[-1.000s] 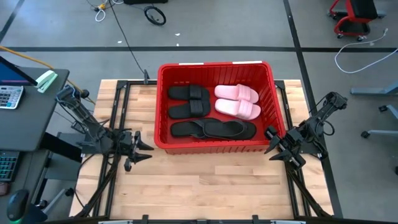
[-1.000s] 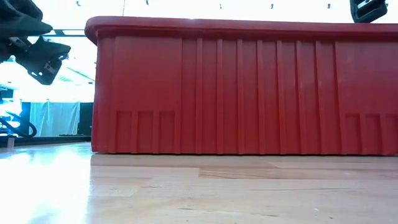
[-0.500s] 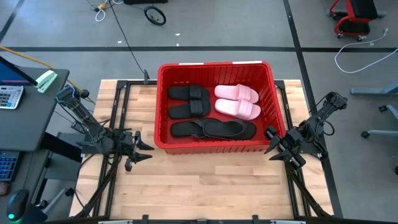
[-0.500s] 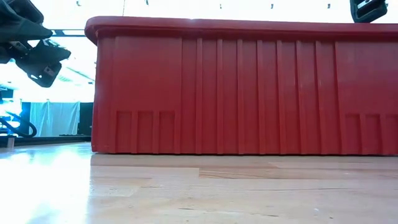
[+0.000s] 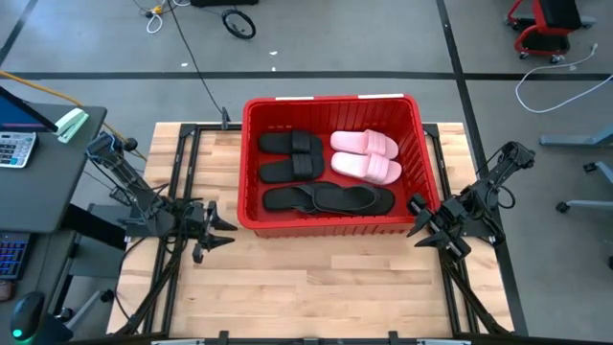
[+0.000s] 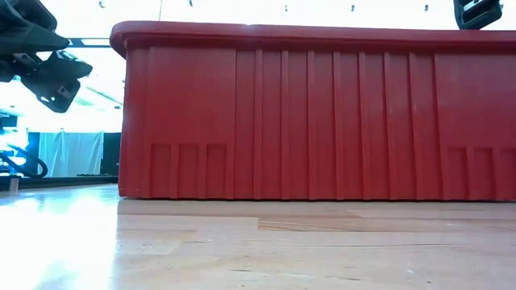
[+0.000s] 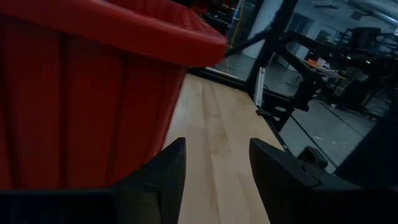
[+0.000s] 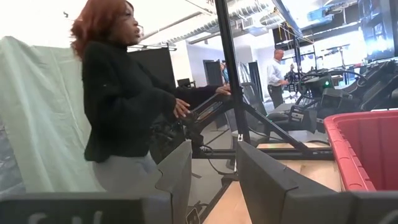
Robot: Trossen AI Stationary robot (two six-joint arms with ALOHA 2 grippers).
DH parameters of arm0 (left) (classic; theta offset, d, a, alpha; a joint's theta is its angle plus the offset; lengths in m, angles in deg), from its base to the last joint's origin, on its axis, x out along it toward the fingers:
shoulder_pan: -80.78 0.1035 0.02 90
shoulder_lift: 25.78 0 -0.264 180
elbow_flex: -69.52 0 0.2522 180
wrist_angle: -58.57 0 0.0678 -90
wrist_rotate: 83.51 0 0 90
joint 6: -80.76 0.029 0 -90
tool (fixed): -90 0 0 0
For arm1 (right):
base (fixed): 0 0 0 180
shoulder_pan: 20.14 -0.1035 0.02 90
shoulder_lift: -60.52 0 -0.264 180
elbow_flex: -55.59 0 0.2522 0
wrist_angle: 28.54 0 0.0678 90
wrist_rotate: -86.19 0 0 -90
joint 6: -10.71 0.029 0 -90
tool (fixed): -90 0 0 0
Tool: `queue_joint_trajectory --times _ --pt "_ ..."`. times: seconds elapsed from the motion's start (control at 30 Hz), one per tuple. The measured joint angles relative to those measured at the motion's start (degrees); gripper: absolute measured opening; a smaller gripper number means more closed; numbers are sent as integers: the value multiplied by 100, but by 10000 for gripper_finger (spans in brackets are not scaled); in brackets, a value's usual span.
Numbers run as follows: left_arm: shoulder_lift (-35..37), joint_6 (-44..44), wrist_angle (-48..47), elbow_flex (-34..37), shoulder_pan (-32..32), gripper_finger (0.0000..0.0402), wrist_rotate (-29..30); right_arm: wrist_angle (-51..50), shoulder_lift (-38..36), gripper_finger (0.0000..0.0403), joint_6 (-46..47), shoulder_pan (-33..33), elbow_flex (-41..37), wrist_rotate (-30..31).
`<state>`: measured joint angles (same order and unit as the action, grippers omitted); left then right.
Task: Pick and place slides into bin
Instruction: Return to Home Position
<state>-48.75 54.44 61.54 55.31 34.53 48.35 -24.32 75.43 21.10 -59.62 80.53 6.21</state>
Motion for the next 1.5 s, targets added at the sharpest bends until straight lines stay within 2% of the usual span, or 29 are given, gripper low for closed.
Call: queue_joint_trajectory --times 0.1,0.3,0.87,1.5 --pt "84 -2 -189 0 130 185 11 0 0 132 0 0 0 0" --pt "335 -3 -1186 1 499 182 9 -11 0 132 0 0 0 0" --pt "399 -2 -1028 4 1768 177 7 -16 0 132 0 0 0 0" --pt "399 0 -1015 7 1850 178 7 -17 0 132 0 -2 0 0"
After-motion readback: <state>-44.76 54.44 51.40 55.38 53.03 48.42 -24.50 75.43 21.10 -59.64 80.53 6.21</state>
